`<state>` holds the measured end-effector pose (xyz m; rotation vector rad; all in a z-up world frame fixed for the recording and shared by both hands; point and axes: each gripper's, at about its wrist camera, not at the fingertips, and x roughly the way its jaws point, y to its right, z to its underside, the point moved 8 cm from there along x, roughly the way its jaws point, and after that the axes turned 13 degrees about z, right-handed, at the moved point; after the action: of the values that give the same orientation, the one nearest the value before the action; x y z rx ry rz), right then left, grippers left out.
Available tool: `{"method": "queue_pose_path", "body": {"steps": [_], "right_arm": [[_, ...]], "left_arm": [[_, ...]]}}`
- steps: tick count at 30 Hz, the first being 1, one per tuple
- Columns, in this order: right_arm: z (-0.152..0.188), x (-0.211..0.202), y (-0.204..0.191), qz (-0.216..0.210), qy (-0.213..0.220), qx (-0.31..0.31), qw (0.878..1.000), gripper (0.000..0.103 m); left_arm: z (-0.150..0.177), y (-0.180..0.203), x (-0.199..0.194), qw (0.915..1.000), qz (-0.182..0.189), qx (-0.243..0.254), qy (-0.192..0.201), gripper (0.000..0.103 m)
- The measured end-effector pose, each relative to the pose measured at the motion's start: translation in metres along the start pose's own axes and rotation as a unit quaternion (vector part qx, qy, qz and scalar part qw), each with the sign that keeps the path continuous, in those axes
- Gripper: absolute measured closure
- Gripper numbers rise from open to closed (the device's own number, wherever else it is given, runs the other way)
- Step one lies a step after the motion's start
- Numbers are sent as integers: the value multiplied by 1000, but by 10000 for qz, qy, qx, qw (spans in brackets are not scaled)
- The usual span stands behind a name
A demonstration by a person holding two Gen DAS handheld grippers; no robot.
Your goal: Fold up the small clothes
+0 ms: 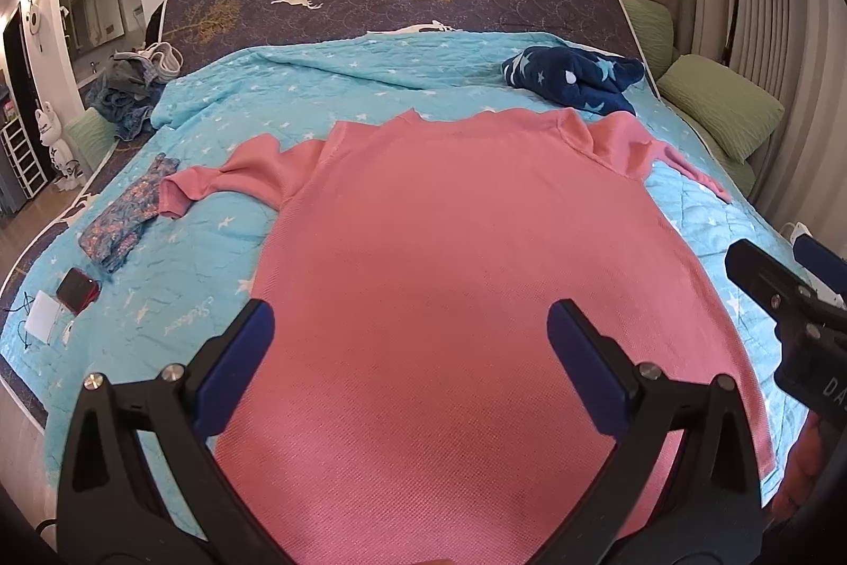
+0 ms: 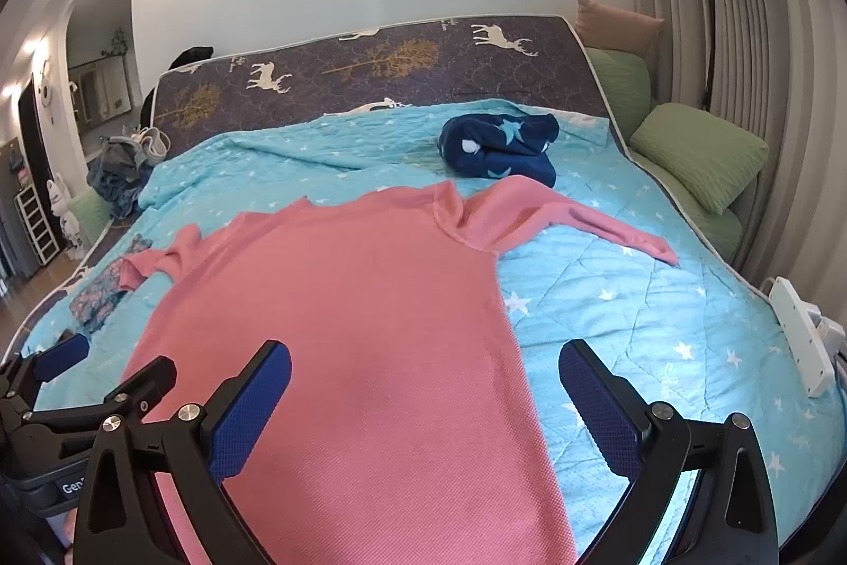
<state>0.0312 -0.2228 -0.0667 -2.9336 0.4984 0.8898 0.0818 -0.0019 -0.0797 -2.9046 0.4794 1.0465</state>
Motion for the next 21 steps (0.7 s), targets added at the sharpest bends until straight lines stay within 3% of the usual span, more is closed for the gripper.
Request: {"method": "queue_pose_path", "body": {"steps": [21], "right_arm": [[0,4,-5,-50,-27,-28,10000,0]], "left_arm": [[1,-2,3,9999,90,-68,37,1]]}}
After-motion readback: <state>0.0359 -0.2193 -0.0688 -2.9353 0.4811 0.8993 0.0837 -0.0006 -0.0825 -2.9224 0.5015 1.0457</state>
